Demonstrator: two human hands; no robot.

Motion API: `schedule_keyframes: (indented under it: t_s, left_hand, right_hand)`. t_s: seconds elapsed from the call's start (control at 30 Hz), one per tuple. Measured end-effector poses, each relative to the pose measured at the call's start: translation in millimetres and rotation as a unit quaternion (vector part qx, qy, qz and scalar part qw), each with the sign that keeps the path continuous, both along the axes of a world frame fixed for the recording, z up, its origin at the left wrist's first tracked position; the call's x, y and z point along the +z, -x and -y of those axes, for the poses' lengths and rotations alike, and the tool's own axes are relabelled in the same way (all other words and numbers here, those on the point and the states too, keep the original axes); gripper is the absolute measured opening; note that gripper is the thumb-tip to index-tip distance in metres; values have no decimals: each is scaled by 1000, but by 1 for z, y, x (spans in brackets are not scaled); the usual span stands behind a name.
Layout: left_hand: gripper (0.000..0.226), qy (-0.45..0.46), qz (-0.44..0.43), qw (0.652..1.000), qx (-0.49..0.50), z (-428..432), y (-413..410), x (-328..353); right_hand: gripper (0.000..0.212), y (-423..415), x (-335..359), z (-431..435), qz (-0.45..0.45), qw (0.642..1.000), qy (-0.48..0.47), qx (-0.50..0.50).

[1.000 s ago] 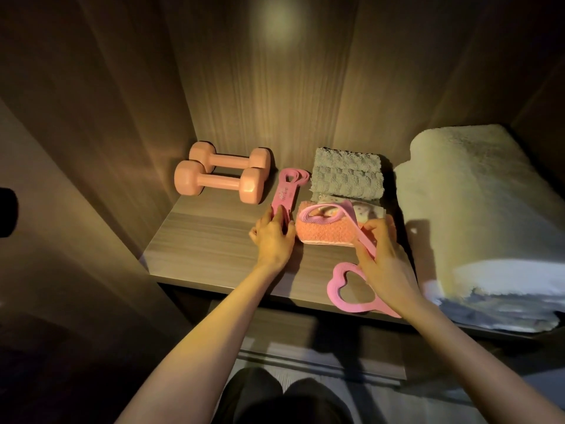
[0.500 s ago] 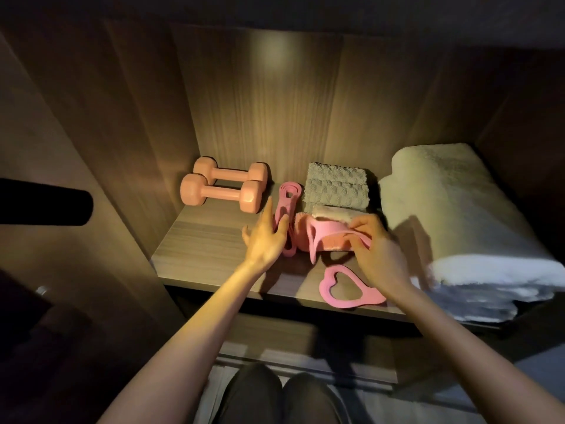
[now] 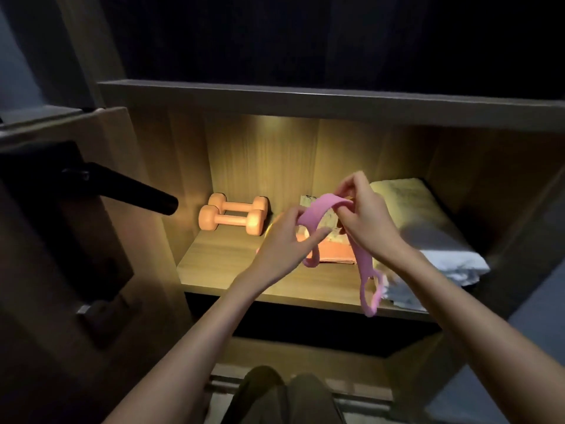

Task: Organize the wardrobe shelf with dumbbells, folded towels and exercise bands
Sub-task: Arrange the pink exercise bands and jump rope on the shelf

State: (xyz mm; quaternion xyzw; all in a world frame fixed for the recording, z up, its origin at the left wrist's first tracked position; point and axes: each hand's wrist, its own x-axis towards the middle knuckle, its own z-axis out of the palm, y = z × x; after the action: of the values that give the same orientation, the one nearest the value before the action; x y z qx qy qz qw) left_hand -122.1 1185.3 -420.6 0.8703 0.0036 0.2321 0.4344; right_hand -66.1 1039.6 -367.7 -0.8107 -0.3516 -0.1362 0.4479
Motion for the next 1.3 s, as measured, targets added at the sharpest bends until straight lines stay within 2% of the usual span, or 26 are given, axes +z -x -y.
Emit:
schedule_keyframes:
  t_s: [0.1, 0.23, 0.33, 0.43, 0.5, 0.63, 0.77, 0.97, 1.07, 1.17, 1.3]
  left_hand:
    - [29, 35, 11, 999, -25, 0, 17, 7]
    - [20, 11, 0, 1000, -15, -3, 41, 9]
    - [18, -44, -13, 999, 22, -4, 52, 4]
    - [13, -46, -42, 998, 32, -5, 61, -3]
    - [14, -44, -71, 995, 45, -9, 66, -10]
    - [31, -106, -95, 987, 79, -21, 73, -20]
    - [33, -75, -97, 990, 70, -26, 79, -27]
    - [21, 44, -73, 995, 49, -16, 87, -34]
    - [19, 69, -54, 996, 21, -9, 93, -37]
    - [22, 100, -54, 993, -34, -2, 99, -39]
    - [26, 129, -84, 983, -95, 5, 102, -37]
  right_hand:
    - [26, 15, 10, 9, 28, 999, 24, -6]
    - [27, 24, 5, 25, -101, 993, 63, 25]
    - [20, 28, -15, 37, -123, 979, 157, 36]
    - [30, 32, -29, 47, -187, 960, 199, 62]
    - [35, 34, -31, 52, -248, 950, 171, 79]
    - [28, 40, -29, 52, -312, 938, 90, 118]
    - [23, 48, -22, 43, -353, 924, 20, 143]
    - [25, 61, -12, 24, -361, 919, -70, 145]
    - [21, 65, -13, 14, -350, 922, -114, 122]
    - [30, 67, -14, 8, -328, 927, -150, 103]
    - [20, 66, -17, 5, -309, 928, -199, 64]
